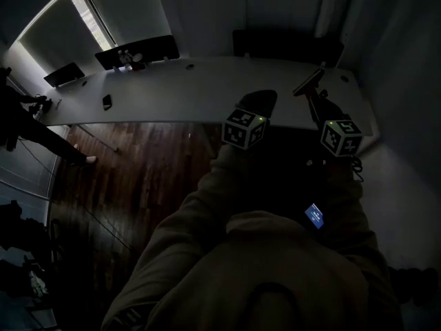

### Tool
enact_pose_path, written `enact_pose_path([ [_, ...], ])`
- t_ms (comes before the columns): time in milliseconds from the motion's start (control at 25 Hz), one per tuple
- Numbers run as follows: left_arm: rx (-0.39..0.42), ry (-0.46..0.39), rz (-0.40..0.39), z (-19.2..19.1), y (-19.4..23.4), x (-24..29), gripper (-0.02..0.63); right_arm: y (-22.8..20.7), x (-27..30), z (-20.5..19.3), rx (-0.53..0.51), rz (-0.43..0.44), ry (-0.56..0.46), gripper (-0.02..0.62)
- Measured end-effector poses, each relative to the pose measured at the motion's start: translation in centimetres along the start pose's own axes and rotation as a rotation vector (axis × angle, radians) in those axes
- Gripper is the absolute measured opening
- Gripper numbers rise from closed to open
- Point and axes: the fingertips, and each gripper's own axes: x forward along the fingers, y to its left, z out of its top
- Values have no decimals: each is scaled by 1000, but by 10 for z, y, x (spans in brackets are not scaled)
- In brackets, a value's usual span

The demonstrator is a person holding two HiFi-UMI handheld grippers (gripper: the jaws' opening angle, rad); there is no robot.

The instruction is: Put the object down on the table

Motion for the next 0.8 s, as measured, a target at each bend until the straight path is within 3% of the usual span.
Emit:
enact_pose_path([
  [200, 6, 5, -26, 0, -2, 1, -6, 2, 3, -3, 51, 15, 1, 21],
  [480, 4, 16, -41, -3, 2, 6, -6, -8, 7, -8, 33, -13, 30, 21],
  [800, 19, 20, -37, 0, 1, 10, -6, -8, 7, -10, 61, 12, 21, 21],
])
